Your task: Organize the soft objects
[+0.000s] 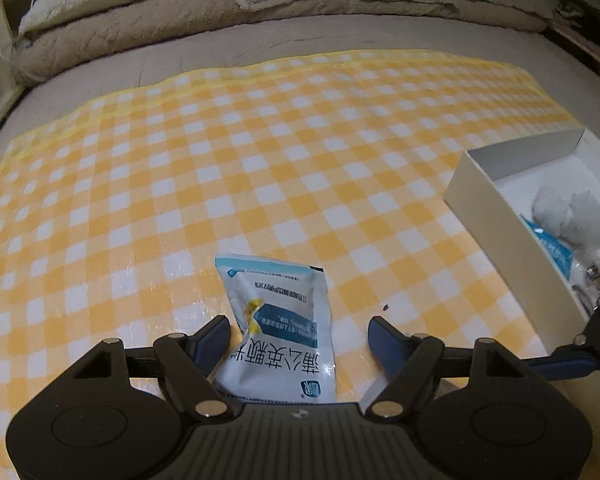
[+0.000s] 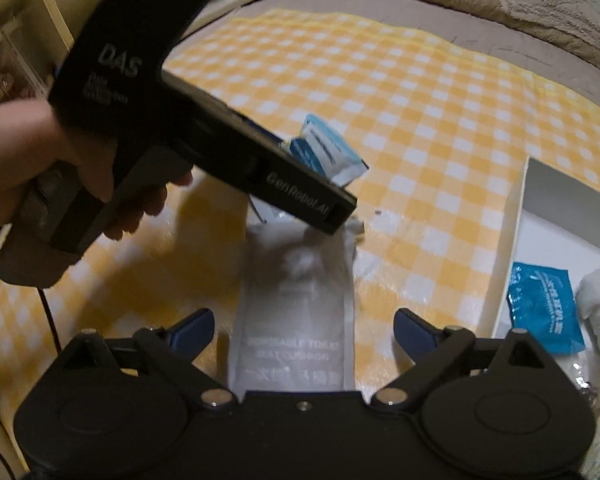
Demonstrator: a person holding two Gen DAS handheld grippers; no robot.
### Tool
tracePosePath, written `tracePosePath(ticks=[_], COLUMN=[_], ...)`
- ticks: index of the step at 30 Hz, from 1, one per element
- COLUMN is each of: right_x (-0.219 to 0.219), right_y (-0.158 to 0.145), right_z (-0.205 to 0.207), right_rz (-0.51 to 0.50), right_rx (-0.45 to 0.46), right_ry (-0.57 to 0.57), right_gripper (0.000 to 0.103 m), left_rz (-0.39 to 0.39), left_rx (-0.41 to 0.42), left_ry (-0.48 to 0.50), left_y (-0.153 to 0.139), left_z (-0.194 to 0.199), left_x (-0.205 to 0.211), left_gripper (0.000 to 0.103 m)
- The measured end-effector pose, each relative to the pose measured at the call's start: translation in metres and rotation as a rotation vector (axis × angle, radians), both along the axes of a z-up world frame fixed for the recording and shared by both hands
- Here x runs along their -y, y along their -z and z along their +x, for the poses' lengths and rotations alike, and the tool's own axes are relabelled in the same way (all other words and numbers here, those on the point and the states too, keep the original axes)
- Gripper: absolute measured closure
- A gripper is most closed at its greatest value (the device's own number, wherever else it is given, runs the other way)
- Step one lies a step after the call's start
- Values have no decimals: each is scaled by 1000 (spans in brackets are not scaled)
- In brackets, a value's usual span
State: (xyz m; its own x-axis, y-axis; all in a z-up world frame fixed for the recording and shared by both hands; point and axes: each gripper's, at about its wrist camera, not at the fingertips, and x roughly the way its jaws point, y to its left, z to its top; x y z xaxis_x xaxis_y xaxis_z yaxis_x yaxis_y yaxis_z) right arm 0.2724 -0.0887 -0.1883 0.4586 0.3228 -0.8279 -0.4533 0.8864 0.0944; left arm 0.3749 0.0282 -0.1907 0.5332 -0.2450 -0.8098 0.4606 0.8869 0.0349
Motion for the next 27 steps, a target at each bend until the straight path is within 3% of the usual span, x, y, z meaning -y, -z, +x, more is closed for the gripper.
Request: tracePosePath(ticks=[1, 5, 9, 11, 12, 15, 20, 27], right_x=[-3, -11, -12, -11, -10, -9, -4, 3], right_y=[1, 6, 6, 3, 2, -2, -10, -31], right_z=[-1, -5, -12, -12, -13, -15, -15, -22], right_rz=[-15, -72, -117, -124, -112, -116, -105, -81], right_rx=[6, 17, 32, 36, 30, 22, 30, 75], right_ry=[-11, -53, -85, -90, -102, -102, -84, -47], right_gripper=[6, 12, 14, 22, 36, 44, 48, 49], left_rz=[16, 26, 30, 24, 14, -31, -75, -130], left_rx=[10, 22, 27, 31, 33, 44, 63, 106], left_ry=[6, 42, 49, 42, 35, 3, -60, -124], left_y=[1, 0, 0, -2, -3, -12, -26, -47], left_z=[-1, -2, -2, -5, -6, -8, -13, -26], left_x=[2, 3, 3, 1, 0, -7, -22, -38], left_gripper=[29, 51, 52, 54, 56, 66, 78, 79])
